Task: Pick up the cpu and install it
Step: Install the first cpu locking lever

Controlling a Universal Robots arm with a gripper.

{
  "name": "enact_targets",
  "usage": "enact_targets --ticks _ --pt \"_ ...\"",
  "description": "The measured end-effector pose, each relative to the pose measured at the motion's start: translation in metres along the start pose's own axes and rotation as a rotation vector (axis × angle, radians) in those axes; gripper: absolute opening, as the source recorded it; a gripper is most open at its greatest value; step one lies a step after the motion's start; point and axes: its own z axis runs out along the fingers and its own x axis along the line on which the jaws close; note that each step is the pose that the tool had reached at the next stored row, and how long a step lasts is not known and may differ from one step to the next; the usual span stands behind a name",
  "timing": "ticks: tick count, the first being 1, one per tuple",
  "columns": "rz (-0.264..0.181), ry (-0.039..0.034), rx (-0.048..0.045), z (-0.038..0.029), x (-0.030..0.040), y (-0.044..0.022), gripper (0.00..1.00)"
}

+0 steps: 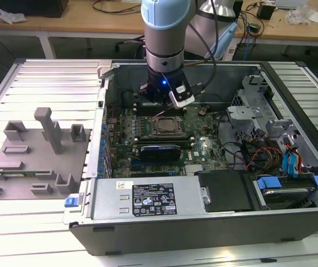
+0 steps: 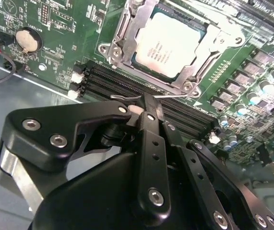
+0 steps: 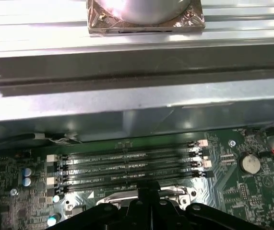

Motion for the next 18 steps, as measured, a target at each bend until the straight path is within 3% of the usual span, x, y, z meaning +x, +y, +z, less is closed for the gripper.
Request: enact_targets --ticks 6,18 --pt "0.000 0.0000 0.0002 0.0054 0.0004 0.0001 0.11" --pt "0.000 -0.0009 0.0011 0.0065 0.0002 -0.0001 0.11"
